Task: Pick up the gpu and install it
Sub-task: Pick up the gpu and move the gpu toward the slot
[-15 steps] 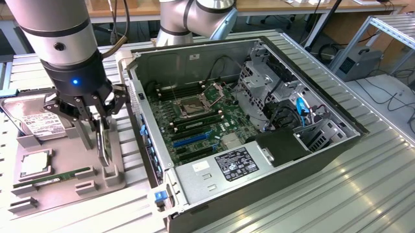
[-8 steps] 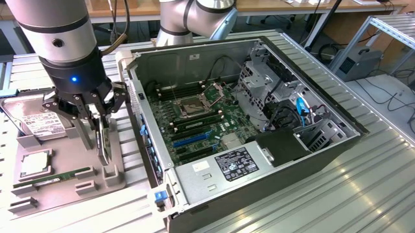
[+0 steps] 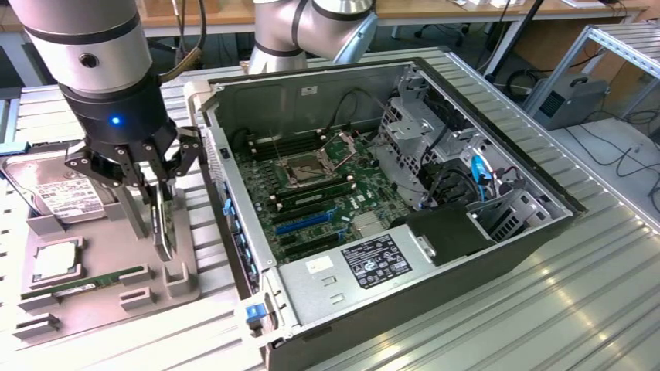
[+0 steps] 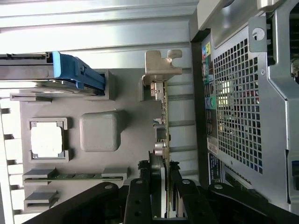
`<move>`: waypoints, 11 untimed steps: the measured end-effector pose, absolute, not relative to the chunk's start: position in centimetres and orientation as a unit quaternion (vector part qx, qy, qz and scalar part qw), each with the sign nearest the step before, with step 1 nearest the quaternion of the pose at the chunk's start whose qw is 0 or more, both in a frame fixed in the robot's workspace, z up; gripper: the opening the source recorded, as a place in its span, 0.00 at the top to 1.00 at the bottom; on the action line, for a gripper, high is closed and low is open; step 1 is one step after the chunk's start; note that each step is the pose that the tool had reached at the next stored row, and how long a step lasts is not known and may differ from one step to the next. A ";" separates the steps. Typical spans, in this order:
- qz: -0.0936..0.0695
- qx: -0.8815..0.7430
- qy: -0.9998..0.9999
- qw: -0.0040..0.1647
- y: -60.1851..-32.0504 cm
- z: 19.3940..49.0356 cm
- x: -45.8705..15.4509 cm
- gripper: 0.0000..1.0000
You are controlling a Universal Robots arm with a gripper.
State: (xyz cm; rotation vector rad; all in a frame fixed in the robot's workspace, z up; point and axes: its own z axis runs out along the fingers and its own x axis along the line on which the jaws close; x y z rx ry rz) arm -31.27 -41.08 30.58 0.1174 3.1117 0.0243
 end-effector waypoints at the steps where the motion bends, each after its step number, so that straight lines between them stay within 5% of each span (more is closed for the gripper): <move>1: 0.008 0.038 0.999 0.014 -41.1 30.7 -31.3 0.73; 11: 0.008 0.038 0.999 0.014 -41.1 31.6 -31.3 0.73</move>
